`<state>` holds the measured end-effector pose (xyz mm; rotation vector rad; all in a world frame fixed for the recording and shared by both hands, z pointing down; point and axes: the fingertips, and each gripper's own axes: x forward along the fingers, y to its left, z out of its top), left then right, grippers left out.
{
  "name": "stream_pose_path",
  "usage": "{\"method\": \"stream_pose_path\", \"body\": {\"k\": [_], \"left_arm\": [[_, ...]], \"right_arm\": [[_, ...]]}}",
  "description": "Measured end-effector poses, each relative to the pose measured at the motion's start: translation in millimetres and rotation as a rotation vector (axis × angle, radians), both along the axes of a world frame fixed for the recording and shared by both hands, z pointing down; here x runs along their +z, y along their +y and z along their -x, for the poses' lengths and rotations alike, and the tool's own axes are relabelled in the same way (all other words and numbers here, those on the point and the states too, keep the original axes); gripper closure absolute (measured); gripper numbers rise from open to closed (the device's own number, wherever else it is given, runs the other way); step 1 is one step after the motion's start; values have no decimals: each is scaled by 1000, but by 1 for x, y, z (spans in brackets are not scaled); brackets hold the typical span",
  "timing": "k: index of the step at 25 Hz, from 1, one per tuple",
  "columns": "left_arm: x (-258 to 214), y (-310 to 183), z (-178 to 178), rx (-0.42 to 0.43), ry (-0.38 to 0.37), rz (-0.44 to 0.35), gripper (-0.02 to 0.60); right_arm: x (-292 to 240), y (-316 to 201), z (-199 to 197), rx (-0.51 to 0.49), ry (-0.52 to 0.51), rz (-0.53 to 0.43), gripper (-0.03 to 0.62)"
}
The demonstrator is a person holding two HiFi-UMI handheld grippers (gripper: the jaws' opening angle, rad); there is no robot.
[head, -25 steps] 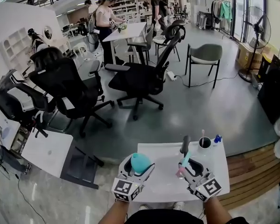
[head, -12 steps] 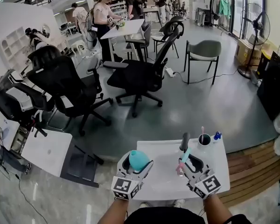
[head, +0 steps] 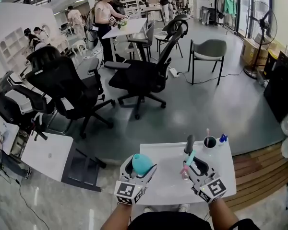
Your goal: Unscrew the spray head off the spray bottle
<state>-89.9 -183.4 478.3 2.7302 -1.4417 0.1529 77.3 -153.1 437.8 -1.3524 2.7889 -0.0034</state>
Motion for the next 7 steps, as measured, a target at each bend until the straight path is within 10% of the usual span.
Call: {"method": "stream_pose_path", "body": {"k": [7], "left_arm": [[2, -2, 0, 2, -8, -1, 175]], "right_arm": [[1, -3, 1, 6, 3, 0, 457]]}}
